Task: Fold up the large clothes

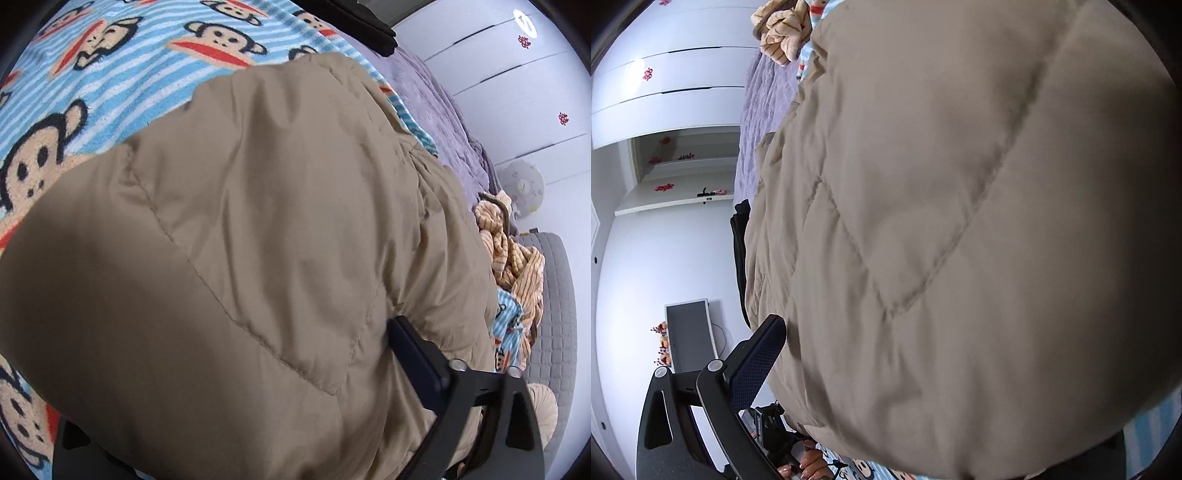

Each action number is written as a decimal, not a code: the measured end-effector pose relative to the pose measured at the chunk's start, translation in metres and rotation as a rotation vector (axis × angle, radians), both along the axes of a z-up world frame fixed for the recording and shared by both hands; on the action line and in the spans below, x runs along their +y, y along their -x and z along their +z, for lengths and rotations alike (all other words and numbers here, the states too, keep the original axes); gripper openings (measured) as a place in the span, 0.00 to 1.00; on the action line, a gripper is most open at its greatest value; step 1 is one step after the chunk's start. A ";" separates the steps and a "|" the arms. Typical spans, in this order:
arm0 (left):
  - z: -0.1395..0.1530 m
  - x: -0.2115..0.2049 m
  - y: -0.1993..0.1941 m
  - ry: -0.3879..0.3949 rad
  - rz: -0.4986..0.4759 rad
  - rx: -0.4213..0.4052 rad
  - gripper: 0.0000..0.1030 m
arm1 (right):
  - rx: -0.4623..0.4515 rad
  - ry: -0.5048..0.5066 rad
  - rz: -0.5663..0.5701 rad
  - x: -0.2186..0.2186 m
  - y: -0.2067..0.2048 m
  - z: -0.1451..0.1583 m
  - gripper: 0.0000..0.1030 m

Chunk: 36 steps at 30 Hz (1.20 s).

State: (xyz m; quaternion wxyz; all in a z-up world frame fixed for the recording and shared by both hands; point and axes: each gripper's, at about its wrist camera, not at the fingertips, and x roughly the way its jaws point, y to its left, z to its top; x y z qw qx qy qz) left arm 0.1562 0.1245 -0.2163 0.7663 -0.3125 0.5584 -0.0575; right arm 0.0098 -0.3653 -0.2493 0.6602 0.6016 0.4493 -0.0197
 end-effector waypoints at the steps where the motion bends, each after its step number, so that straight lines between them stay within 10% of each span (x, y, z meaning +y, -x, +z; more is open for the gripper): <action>1: 0.004 -0.002 -0.001 -0.007 -0.007 -0.014 0.57 | 0.005 -0.005 0.000 0.000 -0.002 -0.001 1.00; 4: 0.022 -0.008 -0.001 -0.042 -0.042 -0.067 0.28 | 0.010 -0.031 -0.005 -0.002 -0.002 -0.001 0.99; 8: 0.053 -0.023 0.010 -0.139 -0.087 -0.154 0.20 | 0.002 -0.063 0.020 -0.004 -0.001 0.000 0.46; 12: 0.075 -0.025 0.029 -0.164 -0.084 -0.194 0.18 | -0.039 -0.037 0.068 -0.005 -0.001 0.015 0.28; 29: 0.071 0.031 0.189 -0.143 -0.194 -0.070 0.19 | -0.022 -0.091 0.139 0.012 0.116 0.017 0.25; 36: 0.070 0.076 0.215 -0.167 -0.159 0.000 0.42 | 0.059 -0.084 0.082 0.028 0.164 0.008 0.32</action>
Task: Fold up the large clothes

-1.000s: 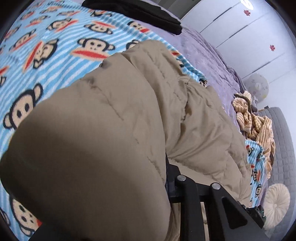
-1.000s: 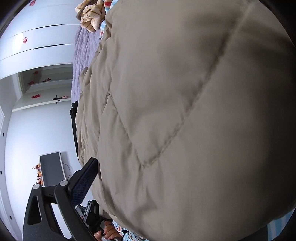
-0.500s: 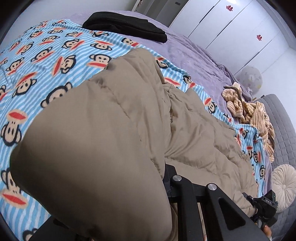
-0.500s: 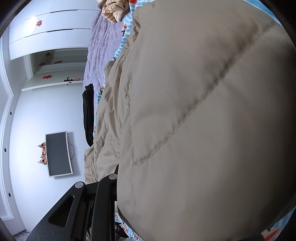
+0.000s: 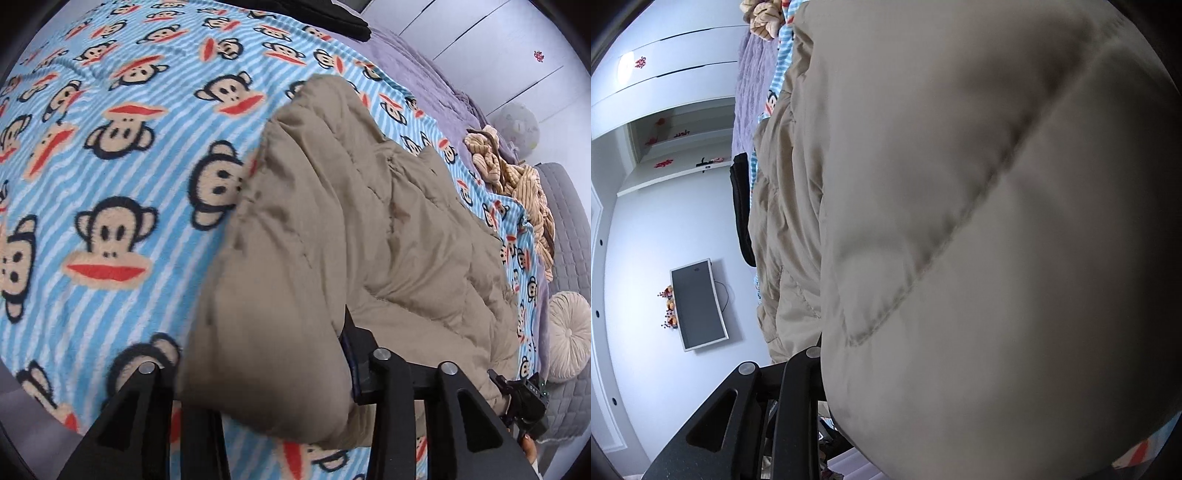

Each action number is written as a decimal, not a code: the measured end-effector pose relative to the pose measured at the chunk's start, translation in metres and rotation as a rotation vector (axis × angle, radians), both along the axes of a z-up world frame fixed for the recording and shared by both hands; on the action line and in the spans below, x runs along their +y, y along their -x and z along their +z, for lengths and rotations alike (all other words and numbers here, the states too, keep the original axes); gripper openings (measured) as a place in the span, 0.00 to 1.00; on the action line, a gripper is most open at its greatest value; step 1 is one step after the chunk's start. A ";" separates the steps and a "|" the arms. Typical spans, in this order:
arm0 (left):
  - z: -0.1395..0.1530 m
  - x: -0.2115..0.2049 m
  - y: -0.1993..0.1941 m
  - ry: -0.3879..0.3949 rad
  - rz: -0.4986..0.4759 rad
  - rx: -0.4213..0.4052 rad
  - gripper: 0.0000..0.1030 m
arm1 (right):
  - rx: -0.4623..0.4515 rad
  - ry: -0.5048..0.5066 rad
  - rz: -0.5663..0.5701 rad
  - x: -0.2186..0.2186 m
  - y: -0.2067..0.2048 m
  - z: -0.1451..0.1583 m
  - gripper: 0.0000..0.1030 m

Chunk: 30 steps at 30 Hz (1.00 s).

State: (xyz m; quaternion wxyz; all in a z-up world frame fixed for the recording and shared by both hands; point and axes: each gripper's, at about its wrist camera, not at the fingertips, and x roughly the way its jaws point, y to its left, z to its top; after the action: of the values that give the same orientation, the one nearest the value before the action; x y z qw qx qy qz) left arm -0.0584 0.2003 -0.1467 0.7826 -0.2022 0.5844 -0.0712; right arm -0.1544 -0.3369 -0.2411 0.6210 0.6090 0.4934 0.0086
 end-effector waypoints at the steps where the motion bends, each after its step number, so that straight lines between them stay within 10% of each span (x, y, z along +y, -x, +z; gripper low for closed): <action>1: 0.002 0.006 0.002 -0.015 0.005 -0.002 0.42 | 0.010 0.010 -0.013 0.000 0.000 -0.001 0.34; 5: 0.019 0.028 0.007 -0.198 0.047 -0.052 0.45 | 0.037 0.062 -0.025 0.003 0.000 0.004 0.42; 16: -0.013 0.020 0.002 -0.354 -0.061 0.060 0.46 | 0.174 0.289 0.033 0.024 -0.005 0.036 0.60; 30: 0.050 0.007 0.038 -0.369 -0.208 -0.002 0.46 | 0.118 0.489 0.256 0.095 -0.017 0.093 0.67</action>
State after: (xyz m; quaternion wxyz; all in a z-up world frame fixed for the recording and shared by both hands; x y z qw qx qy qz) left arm -0.0962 0.2070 -0.0966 0.7953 0.0061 0.6046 -0.0438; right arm -0.1378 -0.2421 -0.1481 0.7136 0.3732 0.5889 -0.0681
